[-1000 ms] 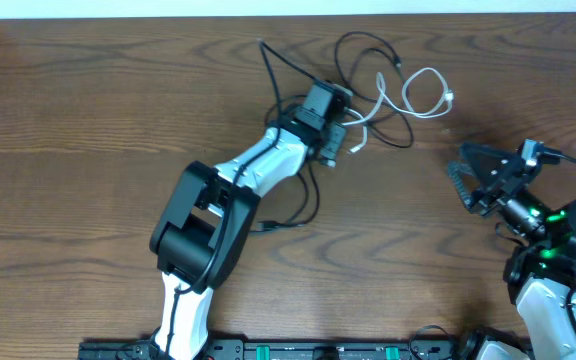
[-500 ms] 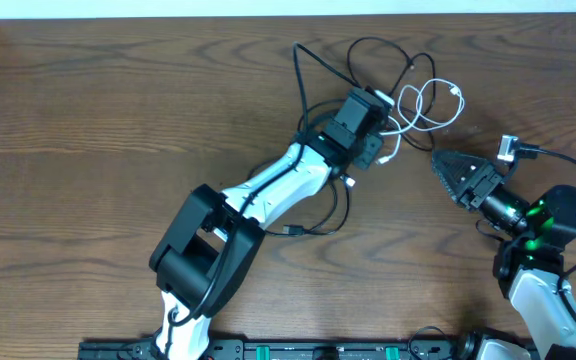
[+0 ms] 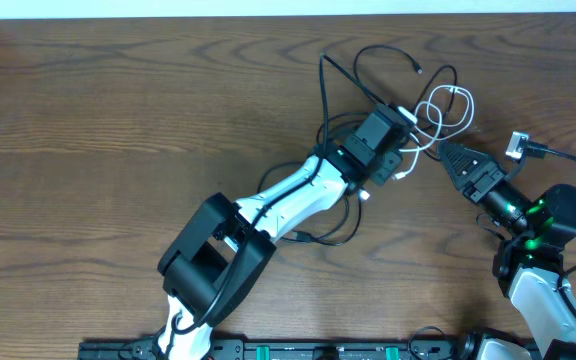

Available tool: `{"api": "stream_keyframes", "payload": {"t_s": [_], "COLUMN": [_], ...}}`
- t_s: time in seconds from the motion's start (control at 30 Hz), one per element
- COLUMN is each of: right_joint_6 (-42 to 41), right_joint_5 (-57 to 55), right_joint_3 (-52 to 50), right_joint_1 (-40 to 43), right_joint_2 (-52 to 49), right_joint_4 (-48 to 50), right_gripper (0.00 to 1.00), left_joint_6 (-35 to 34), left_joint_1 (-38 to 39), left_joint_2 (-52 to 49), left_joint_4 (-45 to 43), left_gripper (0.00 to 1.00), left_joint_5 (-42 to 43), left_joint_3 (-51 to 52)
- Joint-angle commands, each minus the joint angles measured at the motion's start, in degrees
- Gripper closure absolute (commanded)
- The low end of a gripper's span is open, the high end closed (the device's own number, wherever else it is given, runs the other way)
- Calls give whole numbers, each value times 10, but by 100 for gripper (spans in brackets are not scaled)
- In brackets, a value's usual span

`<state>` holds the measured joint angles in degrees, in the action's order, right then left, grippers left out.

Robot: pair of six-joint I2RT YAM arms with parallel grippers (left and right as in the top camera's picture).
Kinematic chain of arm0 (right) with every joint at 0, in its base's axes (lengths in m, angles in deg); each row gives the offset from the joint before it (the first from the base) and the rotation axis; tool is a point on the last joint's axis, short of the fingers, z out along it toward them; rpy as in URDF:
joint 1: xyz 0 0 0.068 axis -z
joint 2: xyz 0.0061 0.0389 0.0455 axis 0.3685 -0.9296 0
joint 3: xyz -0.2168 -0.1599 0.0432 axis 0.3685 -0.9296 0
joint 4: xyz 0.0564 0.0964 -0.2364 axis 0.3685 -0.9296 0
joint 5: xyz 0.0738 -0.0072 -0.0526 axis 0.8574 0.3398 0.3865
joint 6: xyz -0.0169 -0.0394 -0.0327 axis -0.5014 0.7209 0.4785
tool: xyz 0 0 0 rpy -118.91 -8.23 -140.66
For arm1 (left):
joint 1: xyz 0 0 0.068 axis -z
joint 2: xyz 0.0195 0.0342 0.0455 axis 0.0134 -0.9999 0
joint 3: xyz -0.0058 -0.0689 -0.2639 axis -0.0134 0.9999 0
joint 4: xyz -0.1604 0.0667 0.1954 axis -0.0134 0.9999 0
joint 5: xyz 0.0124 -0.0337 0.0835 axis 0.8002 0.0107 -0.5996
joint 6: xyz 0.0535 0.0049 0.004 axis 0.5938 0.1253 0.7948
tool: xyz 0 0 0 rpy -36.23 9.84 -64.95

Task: Untangle cables
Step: 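Move the right gripper left toward the left gripper's cable bundle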

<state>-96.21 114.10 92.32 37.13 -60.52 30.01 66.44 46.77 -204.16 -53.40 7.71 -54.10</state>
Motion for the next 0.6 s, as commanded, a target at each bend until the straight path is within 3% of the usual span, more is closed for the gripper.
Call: {"api": "stream_keyframes", "payload": {"t_s": [0.0,0.3,0.57], "right_joint_6": [17,30,40], "right_joint_5": [-28,-42,-49], "right_joint_3": [7,7,7], "right_joint_1": [-5,-5,-5], "right_joint_2": [-2,-4,-26], "right_joint_4": [2,1,-5], "right_gripper": [2,28,41], "left_joint_6": [-1,-1,-3], "left_joint_1": [18,47,60], "left_joint_2": [13,13,13], "left_joint_4": [-1,-2,-7], "left_gripper": [92,92,92], "left_joint_5": [1,1,1], "left_joint_3": [1,1,1]}}
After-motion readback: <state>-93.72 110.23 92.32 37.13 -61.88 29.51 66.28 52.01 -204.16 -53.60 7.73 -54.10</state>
